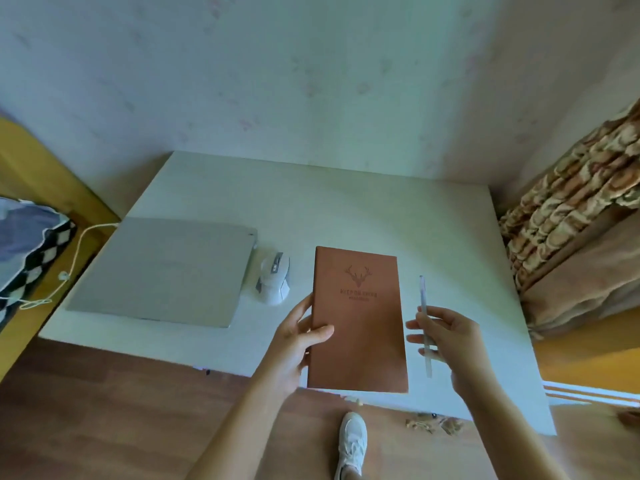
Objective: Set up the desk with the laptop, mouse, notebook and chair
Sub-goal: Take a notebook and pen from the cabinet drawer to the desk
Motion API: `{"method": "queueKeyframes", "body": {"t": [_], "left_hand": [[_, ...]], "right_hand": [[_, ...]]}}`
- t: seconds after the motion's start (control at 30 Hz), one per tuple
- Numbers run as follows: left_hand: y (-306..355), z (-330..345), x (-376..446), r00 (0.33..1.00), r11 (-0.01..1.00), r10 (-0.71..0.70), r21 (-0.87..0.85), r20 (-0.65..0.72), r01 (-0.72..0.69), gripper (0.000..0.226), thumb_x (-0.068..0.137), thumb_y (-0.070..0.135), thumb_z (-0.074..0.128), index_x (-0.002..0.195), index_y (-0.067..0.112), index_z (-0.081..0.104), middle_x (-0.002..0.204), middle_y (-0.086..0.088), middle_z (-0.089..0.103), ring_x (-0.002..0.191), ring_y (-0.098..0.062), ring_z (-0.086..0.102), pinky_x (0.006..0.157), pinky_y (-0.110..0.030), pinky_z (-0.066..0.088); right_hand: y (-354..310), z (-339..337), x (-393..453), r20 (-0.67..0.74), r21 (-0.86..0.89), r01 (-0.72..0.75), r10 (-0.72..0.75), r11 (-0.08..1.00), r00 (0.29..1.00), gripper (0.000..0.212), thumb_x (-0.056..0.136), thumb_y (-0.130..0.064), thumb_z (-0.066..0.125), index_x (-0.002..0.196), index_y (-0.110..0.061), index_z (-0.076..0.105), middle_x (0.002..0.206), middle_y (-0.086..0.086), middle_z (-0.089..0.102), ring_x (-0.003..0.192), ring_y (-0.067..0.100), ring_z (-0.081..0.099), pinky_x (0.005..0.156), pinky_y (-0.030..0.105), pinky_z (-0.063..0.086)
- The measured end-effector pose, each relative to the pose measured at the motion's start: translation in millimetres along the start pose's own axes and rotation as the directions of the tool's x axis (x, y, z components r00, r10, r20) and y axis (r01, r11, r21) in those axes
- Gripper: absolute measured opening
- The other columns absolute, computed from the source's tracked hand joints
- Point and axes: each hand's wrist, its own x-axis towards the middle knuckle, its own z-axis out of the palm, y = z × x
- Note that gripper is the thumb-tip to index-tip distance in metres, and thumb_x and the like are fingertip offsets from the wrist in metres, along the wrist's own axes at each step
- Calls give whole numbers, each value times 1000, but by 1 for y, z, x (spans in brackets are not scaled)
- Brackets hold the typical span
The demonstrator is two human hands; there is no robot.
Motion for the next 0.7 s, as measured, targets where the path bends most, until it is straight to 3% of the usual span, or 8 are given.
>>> {"method": "queueKeyframes", "body": {"t": [0.1, 0.27, 0.4, 0.53, 0.63, 0.7], "left_hand": [[3, 11, 55, 1000, 999, -26, 28, -5, 26, 56, 84, 5, 66, 128, 37, 54, 114, 3, 71, 104, -17, 67, 89, -39, 50], [-5, 19, 133, 997, 998, -58, 12, -54, 59, 62, 81, -1, 66, 130, 35, 53, 117, -2, 69, 103, -18, 68, 66, -25, 53], [-19, 15, 175, 991, 998, -25, 46, -134, 31, 64, 81, -7, 65, 135, 24, 50, 119, -3, 67, 107, -18, 66, 86, -32, 54], [-33, 7, 194, 986, 951, 111, 300, -125, -69, 60, 83, 1, 63, 138, 18, 47, 120, 5, 66, 109, -10, 63, 98, -33, 49], [-42, 8, 193, 954, 803, 249, 586, -165, -108, 63, 82, 14, 66, 141, 18, 44, 133, 5, 59, 121, -9, 55, 105, -31, 42], [-52, 7, 192, 906, 525, 412, 839, -102, -144, 61, 87, 17, 64, 143, 11, 40, 143, -3, 48, 132, -17, 45, 108, -30, 37]], "right_hand": [[7, 3, 55, -4, -16, -52, 52, 999, 999, 9, 88, -12, 62, 95, -8, 67, 79, 11, 73, 65, 26, 70, 59, 32, 51], [27, 14, 125, -96, -80, -122, 114, 989, 989, 20, 84, -8, 64, 103, -4, 65, 76, 13, 72, 60, 24, 69, 50, 28, 48], [35, 28, 156, -144, -205, -86, 57, 975, 988, 35, 84, -6, 63, 117, -15, 57, 87, 10, 71, 64, 24, 70, 56, 35, 55], [46, 40, 170, -171, -384, -1, -70, 923, 983, 28, 84, -6, 56, 105, -24, 61, 91, 3, 70, 68, 24, 67, 63, 41, 57], [49, 44, 169, -184, -452, 48, -145, 891, 972, 31, 86, -1, 52, 110, -16, 63, 109, 7, 63, 79, 20, 62, 69, 28, 49], [51, 47, 165, -164, -497, 76, -179, 865, 970, 35, 86, 4, 49, 116, -11, 61, 119, 8, 56, 90, 20, 59, 73, 27, 45]]}}
